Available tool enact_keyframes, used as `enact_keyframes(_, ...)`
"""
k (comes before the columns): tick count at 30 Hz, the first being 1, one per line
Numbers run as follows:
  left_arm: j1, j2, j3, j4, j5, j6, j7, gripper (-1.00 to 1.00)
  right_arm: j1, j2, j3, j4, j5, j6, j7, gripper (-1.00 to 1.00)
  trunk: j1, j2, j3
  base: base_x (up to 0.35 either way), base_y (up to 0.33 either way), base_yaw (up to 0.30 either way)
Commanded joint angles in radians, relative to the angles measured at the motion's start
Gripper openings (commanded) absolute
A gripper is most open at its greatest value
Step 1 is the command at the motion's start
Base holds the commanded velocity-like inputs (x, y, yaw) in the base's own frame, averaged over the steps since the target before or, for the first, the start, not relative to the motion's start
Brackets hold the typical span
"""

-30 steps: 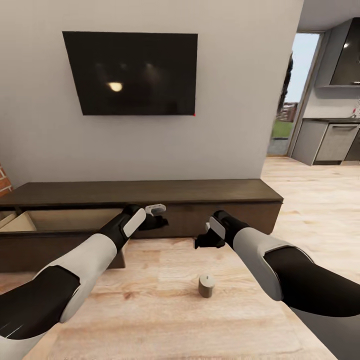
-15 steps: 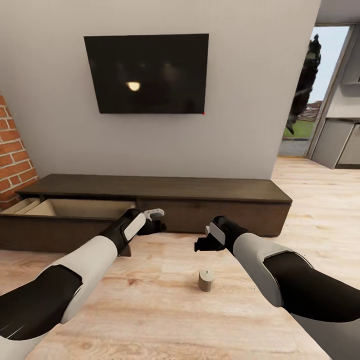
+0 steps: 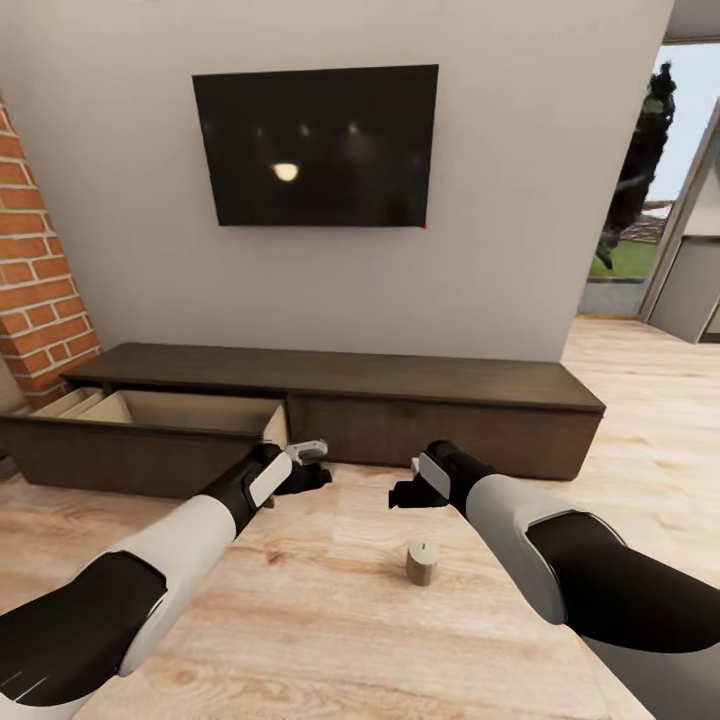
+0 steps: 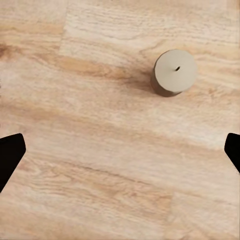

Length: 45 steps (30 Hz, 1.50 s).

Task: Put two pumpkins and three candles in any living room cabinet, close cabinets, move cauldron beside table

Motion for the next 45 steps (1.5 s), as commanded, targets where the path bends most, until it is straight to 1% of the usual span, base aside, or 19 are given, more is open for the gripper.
enact_keyframes(1, 0.002, 0.000, -0.007, 0.000, 0.011, -0.001, 0.008, 1.00, 0.000, 0.000, 0.005, -0.002, -0.011, 0.004, -0.008, 1.00, 0.000, 0.000, -0.001, 0.000, -0.239, 0.249)
enact_keyframes(5, 0.008, 0.000, -0.007, 0.011, 0.011, -0.023, 0.008, 1.00, 0.000, 0.000, 0.005, -0.002, -0.011, 0.003, -0.008, 1.00, 0.000, 0.000, -0.001, 0.000, -0.273, 0.273)
enact_keyframes(9, 0.021, 0.000, -0.007, 0.038, 0.011, -0.046, 0.008, 1.00, 0.000, 0.000, 0.006, -0.003, -0.011, -0.012, -0.008, 1.00, 0.000, 0.000, -0.001, 0.000, -0.293, 0.287)
enact_keyframes(12, 0.054, 0.000, -0.007, 0.054, 0.011, -0.097, 0.007, 1.00, 0.002, 0.000, 0.011, -0.001, -0.010, -0.028, -0.008, 1.00, 0.000, 0.000, -0.001, 0.000, -0.301, 0.291)
enact_keyframes(15, 0.077, 0.001, -0.007, 0.056, 0.012, -0.117, 0.007, 1.00, 0.016, 0.000, 0.013, -0.001, -0.010, -0.030, -0.008, 1.00, 0.000, 0.000, -0.001, 0.000, -0.305, 0.292)
enact_keyframes(16, 0.090, 0.001, -0.007, 0.057, 0.012, -0.141, 0.007, 1.00, 0.026, 0.000, 0.014, -0.001, -0.010, -0.031, -0.008, 1.00, 0.000, 0.000, -0.002, 0.000, -0.307, 0.285)
enact_keyframes(18, 0.093, 0.000, -0.006, 0.062, 0.012, -0.150, 0.004, 1.00, 0.028, 0.000, 0.014, -0.001, -0.010, -0.031, -0.008, 1.00, 0.000, 0.000, -0.003, 0.000, -0.307, 0.232)
enact_keyframes(21, 0.094, 0.000, -0.007, 0.072, 0.012, -0.157, -0.011, 1.00, 0.030, 0.000, 0.014, -0.001, -0.010, -0.031, -0.008, 1.00, 0.000, 0.000, -0.003, 0.000, -0.308, 0.102)
enact_keyframes(22, 0.095, 0.001, -0.006, 0.077, 0.012, -0.162, -0.032, 1.00, 0.031, 0.000, 0.013, -0.001, -0.010, -0.032, -0.008, 1.00, 0.000, 0.000, -0.003, 0.005, -0.317, 0.041)
enact_keyframes(23, 0.095, 0.001, -0.005, 0.078, 0.012, -0.165, -0.039, 1.00, 0.031, 0.000, 0.014, -0.001, -0.010, -0.032, -0.008, 1.00, 0.000, 0.000, -0.003, 0.015, -0.319, 0.033)
enact_keyframes(25, 0.095, 0.003, -0.004, 0.082, 0.013, -0.197, -0.071, 1.00, 0.032, 0.000, 0.014, -0.001, -0.010, -0.032, -0.008, 1.00, 0.000, 0.000, -0.003, 0.055, -0.324, 0.017)
enact_keyframes(30, 0.095, 0.004, -0.003, 0.102, 0.016, -0.254, -0.095, 1.00, 0.042, 0.000, 0.020, -0.001, -0.010, -0.037, -0.007, 1.00, 0.000, 0.000, -0.003, 0.092, -0.327, 0.006)
enact_keyframes(32, 0.095, 0.004, -0.002, 0.109, 0.017, -0.261, -0.098, 1.00, 0.049, 0.000, 0.020, -0.001, -0.011, -0.055, -0.007, 1.00, 0.000, 0.000, -0.003, 0.109, -0.308, 0.001)
enact_keyframes(35, 0.095, 0.007, -0.001, 0.114, 0.018, -0.268, -0.100, 1.00, 0.055, 0.000, 0.021, -0.001, -0.011, -0.108, -0.006, 1.00, 0.000, 0.000, -0.003, 0.041, -0.107, 0.000)
enact_keyframes(43, 0.095, 0.009, 0.001, 0.110, 0.017, -0.270, -0.100, 1.00, 0.056, 0.000, 0.021, -0.002, -0.012, -0.119, -0.005, 1.00, 0.000, 0.000, -0.003, 0.005, -0.012, 0.000)
enact_keyframes(45, 0.095, 0.019, 0.002, 0.102, 0.017, -0.268, -0.106, 1.00, 0.056, 0.000, 0.019, -0.003, -0.013, -0.121, -0.005, 1.00, 0.000, 0.000, -0.003, 0.000, -0.001, 0.000)
